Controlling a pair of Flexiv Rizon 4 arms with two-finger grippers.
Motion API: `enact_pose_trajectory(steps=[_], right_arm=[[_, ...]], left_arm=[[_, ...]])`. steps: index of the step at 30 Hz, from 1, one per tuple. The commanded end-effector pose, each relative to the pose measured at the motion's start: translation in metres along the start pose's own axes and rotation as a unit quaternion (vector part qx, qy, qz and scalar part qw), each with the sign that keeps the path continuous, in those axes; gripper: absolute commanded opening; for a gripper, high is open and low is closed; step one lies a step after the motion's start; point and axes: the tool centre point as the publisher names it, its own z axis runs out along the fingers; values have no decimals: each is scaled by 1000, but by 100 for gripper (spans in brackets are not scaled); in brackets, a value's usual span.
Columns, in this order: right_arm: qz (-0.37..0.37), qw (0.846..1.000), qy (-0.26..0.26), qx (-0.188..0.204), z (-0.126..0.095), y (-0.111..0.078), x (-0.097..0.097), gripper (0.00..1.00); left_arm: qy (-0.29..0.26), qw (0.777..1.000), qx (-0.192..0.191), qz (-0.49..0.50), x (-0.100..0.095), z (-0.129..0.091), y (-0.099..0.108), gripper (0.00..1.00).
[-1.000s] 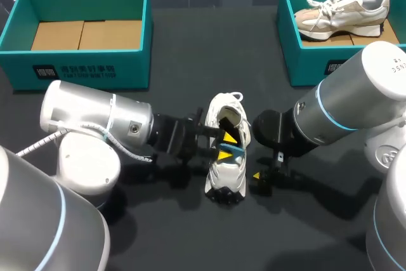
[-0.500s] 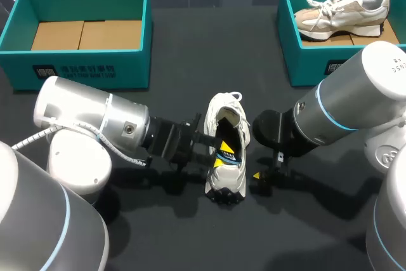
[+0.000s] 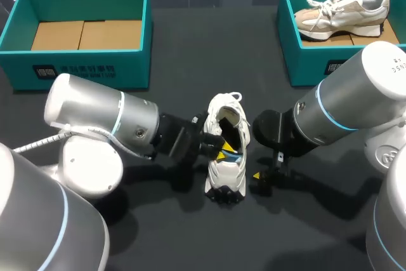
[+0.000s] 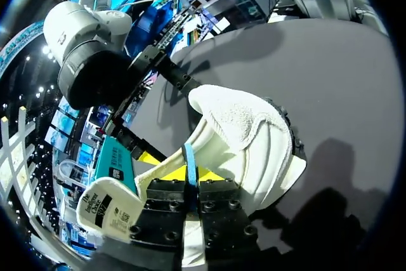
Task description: Take the shoe out of the shoebox, open the shoe tongue, remove and reinsert the insole, then place the shoe into the shoebox
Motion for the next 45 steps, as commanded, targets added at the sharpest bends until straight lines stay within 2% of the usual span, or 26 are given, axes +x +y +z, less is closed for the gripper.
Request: enact_pose_trajectory(steps=[1, 9, 10, 11, 12, 16, 21, 32, 33, 35, 39, 45], right_arm=[[0, 1000, -1, 0, 0, -1, 2, 100], [0, 1000, -1, 0, 0, -1, 2, 100], [0, 1000, -1, 0, 0, -1, 2, 100], [0, 1000, -1, 0, 0, -1, 2, 100], [0, 1000, -1, 0, 0, -1, 2, 100], [0, 1000, -1, 0, 0, -1, 2, 100], [0, 1000, -1, 0, 0, -1, 2, 100], [0, 1000, -1, 0, 0, -1, 2, 100], [0, 1000, -1, 0, 0, -1, 2, 100], [0, 1000, -1, 0, 0, -1, 2, 100], [0, 1000, -1, 0, 0, -1, 2, 100], [0, 1000, -1, 0, 0, -1, 2, 100]], left_arm=[[0, 1000, -21, 5, -1, 10, 11, 0], [-9, 999, -10, -39, -2, 4, 11, 0], [-10, 999, -7, -44, -3, 2, 9, 2], [-12, 999, -5, -44, -3, 0, 8, 19], [-14, 998, 1, -54, -4, -2, 6, 26], [-19, 997, 18, -69, -5, -8, -5, 35], [-15, 996, 37, -81, -4, -14, -17, 39], [5, 994, 62, -90, 0, -10, -32, 31], [7, 994, 62, -89, 1, -9, -33, 25], [15, 994, 65, -90, 4, -6, -34, 0], [24, 995, 64, -74, 7, 1, -33, 0], [25, 999, 18, -8, 5, 10, -11, 0]])
